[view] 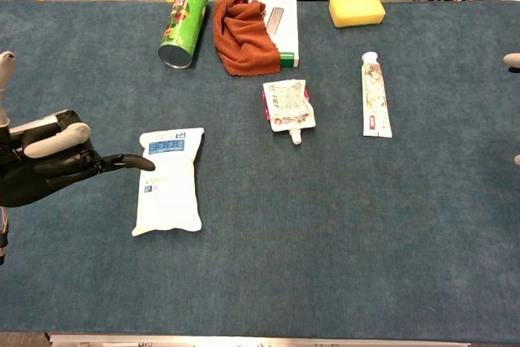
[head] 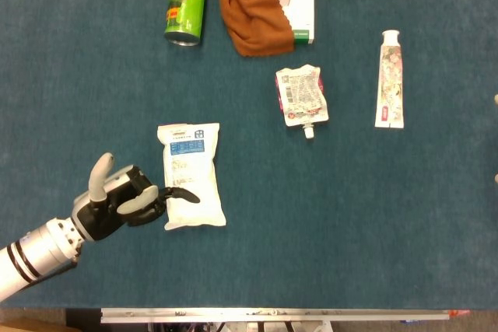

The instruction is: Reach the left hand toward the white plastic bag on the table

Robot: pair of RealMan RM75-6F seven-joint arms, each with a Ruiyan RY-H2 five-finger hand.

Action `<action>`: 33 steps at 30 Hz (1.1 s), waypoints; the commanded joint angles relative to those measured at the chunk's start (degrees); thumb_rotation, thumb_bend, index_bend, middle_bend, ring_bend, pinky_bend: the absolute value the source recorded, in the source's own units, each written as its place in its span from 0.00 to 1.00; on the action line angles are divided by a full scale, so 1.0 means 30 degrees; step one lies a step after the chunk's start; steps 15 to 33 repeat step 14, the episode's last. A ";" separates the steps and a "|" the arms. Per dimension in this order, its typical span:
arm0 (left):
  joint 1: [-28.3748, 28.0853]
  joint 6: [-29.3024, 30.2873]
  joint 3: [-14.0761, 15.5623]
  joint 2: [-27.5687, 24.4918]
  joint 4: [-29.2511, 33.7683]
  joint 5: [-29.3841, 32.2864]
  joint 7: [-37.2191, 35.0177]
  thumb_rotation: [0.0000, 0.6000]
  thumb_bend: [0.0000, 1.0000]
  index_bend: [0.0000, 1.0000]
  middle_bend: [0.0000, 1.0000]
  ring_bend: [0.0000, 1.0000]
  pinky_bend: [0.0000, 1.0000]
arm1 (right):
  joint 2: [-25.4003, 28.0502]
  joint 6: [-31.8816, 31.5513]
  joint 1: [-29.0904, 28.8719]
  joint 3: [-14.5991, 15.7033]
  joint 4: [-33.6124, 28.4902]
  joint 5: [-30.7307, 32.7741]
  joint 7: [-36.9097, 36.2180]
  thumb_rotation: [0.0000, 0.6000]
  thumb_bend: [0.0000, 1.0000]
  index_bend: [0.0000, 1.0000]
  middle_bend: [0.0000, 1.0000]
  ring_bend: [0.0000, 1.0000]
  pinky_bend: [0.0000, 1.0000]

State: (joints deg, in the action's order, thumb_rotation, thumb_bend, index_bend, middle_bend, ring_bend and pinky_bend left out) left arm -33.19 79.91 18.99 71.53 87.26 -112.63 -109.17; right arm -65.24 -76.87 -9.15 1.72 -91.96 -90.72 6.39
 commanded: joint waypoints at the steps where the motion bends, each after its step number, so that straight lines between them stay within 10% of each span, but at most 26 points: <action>1: -0.0066 0.0123 0.0116 -0.0016 -0.0004 0.0091 0.0070 0.00 0.00 1.00 1.00 0.92 0.23 | -0.0014 0.0024 -0.0010 -0.0007 0.0017 0.0020 0.0002 1.00 0.00 0.04 0.17 0.07 0.06; 33: -0.0420 0.0165 0.0544 -0.0283 0.0477 0.0675 0.1238 0.00 0.00 1.00 1.00 0.92 0.23 | -0.0147 0.1014 -0.0542 -0.0113 0.0494 0.0336 -0.0881 1.00 0.00 0.04 0.17 0.07 0.06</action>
